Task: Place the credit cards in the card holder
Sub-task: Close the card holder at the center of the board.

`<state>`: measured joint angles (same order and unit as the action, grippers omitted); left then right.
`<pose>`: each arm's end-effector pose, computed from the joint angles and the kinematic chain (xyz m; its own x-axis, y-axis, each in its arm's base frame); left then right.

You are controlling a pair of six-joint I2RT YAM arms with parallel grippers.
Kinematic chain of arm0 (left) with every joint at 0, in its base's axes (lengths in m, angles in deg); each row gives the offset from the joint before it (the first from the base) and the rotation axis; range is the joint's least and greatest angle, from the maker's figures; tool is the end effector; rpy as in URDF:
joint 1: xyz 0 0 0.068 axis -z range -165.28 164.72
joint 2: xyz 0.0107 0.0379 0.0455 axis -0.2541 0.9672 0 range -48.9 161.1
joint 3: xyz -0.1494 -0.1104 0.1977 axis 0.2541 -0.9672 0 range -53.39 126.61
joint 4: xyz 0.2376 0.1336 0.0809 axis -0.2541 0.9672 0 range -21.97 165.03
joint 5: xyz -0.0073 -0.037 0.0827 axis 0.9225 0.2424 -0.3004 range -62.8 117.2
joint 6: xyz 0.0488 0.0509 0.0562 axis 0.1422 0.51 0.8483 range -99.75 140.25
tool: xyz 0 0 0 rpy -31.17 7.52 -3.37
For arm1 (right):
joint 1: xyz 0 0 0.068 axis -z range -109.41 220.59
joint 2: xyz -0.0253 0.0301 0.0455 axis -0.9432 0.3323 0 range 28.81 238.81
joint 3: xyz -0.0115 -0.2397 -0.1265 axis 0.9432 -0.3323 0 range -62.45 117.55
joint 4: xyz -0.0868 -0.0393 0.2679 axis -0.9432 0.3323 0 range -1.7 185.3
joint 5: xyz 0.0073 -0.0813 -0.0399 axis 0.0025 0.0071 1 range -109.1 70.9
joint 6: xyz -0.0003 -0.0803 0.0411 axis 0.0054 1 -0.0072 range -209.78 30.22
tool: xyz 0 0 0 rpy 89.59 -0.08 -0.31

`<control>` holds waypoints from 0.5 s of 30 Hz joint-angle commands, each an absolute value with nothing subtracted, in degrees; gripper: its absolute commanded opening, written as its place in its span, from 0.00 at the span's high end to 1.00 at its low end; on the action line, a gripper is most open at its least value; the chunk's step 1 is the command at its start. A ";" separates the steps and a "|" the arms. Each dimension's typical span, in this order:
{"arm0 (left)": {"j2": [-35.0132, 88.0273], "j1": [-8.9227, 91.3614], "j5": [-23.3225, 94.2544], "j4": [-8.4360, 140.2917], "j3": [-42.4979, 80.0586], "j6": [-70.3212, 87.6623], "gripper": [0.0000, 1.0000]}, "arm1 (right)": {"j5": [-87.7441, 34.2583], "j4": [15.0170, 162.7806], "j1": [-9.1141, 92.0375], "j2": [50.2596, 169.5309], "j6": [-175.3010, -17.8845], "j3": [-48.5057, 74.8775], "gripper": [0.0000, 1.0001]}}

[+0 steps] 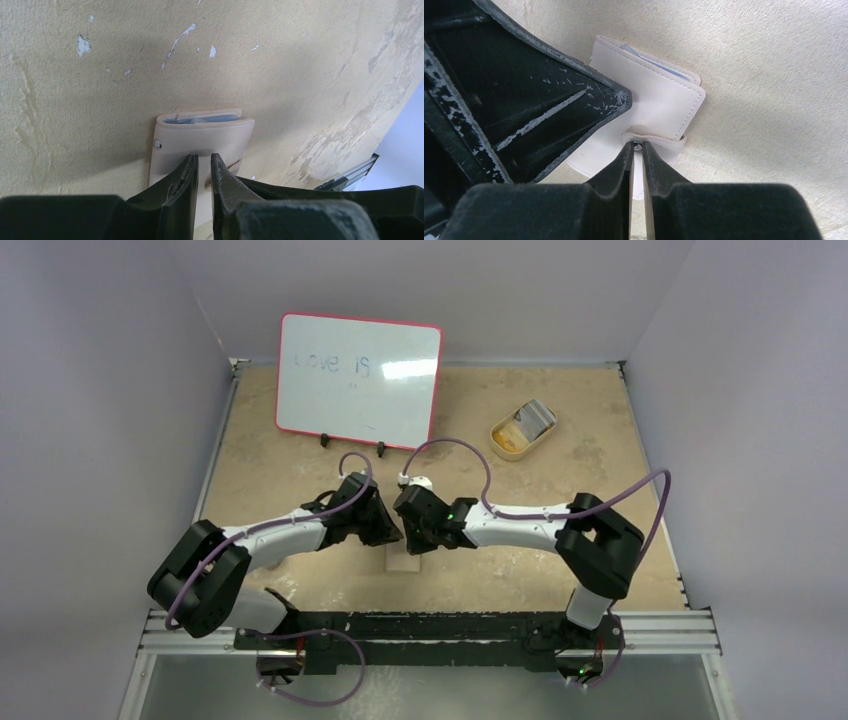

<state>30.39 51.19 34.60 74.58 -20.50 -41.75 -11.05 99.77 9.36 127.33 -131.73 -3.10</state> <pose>0.2295 -0.1825 0.0950 -0.8768 -0.4407 -0.1921 -0.2607 0.7717 -0.5801 0.2039 0.3478 0.1305 -0.8284 -0.1334 -0.5441 -0.3650 0.8654 0.3435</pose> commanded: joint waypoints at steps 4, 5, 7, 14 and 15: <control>31.44 51.63 32.21 75.34 -21.73 -41.52 0.85 | -9.39 99.50 8.98 129.39 -132.45 -0.42 0.88; 31.43 51.61 32.21 75.33 -21.77 -41.49 0.85 | -9.40 99.67 8.98 129.51 -132.66 -0.33 0.88; 31.42 51.63 32.21 75.39 -21.78 -41.51 0.85 | -10.07 100.18 8.98 129.77 -132.90 -0.31 0.89; 31.27 51.62 32.26 75.07 -22.19 -41.61 0.85 | -11.57 100.52 8.98 131.20 -133.01 -0.27 0.90; 31.30 51.63 32.33 75.06 -22.19 -41.55 0.85 | -11.69 100.59 9.01 131.47 -133.10 -0.38 0.90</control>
<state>30.39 51.19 34.60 74.58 -20.50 -41.75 -11.16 101.28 9.36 128.67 -132.04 -1.46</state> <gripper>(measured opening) 0.150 0.107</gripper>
